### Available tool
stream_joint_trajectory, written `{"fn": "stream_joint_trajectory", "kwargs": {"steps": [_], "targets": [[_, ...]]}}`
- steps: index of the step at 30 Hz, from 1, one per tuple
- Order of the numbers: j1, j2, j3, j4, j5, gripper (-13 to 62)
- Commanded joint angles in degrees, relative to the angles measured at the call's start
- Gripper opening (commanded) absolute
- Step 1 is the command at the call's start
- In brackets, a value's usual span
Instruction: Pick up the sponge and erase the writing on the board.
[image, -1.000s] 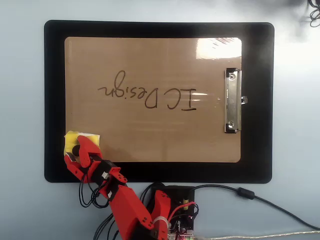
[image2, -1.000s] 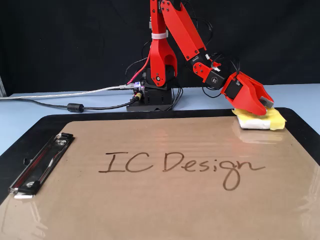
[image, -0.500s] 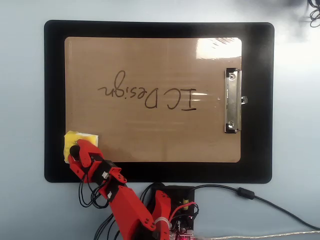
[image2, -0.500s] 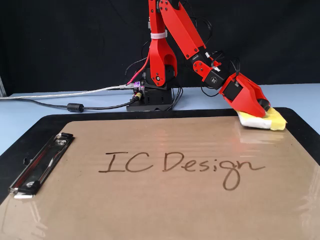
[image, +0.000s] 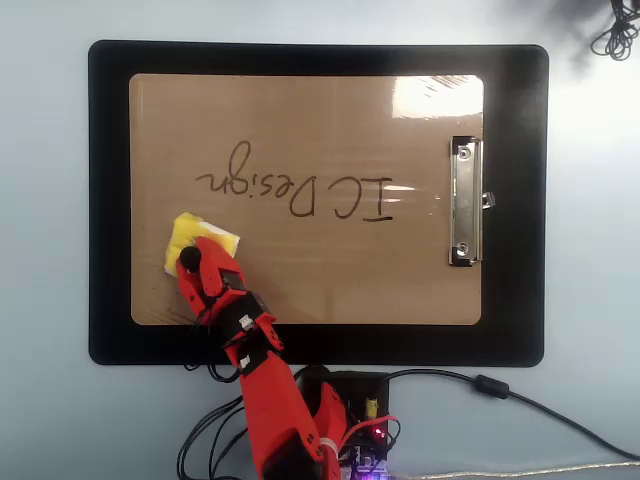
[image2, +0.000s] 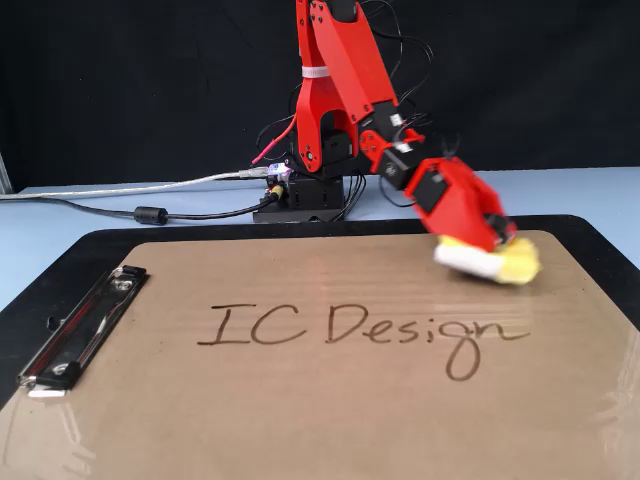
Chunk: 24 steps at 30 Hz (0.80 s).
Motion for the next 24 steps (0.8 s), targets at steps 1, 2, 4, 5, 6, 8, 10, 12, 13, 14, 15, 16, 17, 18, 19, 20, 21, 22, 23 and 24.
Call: {"fn": "stream_joint_trajectory", "kwargs": {"steps": [1,2,4,5,6,8,10,12,13,14,15,16,17,18,19,20,21,22,23,24], "targets": [[7.1,3.0,-0.6,-3.6,0.7,-7.9],[10.9,3.3,-0.9,-2.2,0.7,-7.9],[17.3,4.0,-1.3,1.8,0.8,-7.9],[20.0,4.5,-2.0,4.1,1.0,-7.9],[22.5,4.8,-3.3,7.0,1.1,-7.9],[28.5,5.1,-6.2,13.3,1.8,-7.9],[36.1,5.1,-9.8,18.7,3.6,-7.9],[43.3,5.0,-13.9,24.8,8.0,-7.9],[45.3,4.9,-15.3,27.5,10.7,-7.9],[47.1,4.7,-16.3,29.4,13.2,-7.9],[49.5,4.9,-16.5,30.7,15.4,-7.9],[51.9,5.1,-16.2,30.9,16.6,-7.9],[54.4,5.5,-15.2,31.4,17.1,-7.9],[56.9,6.7,-13.7,31.3,17.3,-7.9],[58.4,8.1,-12.1,30.9,17.4,-7.9],[58.8,8.6,-11.1,30.6,17.3,-7.9],[59.0,8.2,-10.5,29.8,17.1,-7.9],[58.9,6.3,-10.5,28.5,16.9,-8.0],[58.8,2.4,-11.6,26.2,16.6,-7.9],[58.5,-2.6,-14.9,23.1,16.1,-7.9]]}}
